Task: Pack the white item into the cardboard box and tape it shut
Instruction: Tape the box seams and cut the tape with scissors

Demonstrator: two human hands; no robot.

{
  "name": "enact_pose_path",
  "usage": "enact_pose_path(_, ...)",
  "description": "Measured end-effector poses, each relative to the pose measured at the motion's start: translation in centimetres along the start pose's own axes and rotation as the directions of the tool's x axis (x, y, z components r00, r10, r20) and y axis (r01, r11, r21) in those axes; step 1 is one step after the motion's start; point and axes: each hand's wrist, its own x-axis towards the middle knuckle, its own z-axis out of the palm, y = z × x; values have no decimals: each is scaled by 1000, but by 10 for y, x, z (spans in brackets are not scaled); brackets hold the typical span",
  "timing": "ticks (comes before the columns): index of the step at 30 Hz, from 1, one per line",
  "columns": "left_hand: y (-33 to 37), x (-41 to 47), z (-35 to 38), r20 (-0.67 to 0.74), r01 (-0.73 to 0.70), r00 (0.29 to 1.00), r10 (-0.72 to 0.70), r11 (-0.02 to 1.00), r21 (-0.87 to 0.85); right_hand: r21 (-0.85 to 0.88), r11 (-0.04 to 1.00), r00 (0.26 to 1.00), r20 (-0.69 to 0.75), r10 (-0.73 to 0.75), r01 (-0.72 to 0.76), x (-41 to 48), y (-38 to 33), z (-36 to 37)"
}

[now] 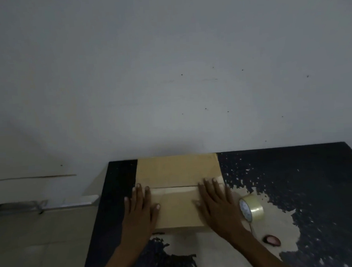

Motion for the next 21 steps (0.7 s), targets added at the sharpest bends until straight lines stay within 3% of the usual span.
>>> enact_pose_path(6,5,-2,-10,-21,118,993,-118,993,-15,-101,955,960,-19,278,-278,1,-15,5)
enact_pose_path(11,32,14,-7,40,-187,982,187,982,-5,-51,999,997,69,16,-12,14,-58,17)
enact_pose_path(15,-1,8,-4,55,-34,997,45,982,-188,38,958,959,27,283,-284,9,-19,8)
enact_pose_path(17,-15,3,-6,93,144,989,-113,870,-472,189,873,892,45,450,-450,3,-2,8)
enact_pose_path(19,-19,3,-12,244,329,944,-221,600,-730,449,709,823,117,556,-543,4,2,2)
enact_pose_path(21,-17,6,-18,317,381,923,-217,418,-825,608,556,792,217,571,-567,9,-2,-11)
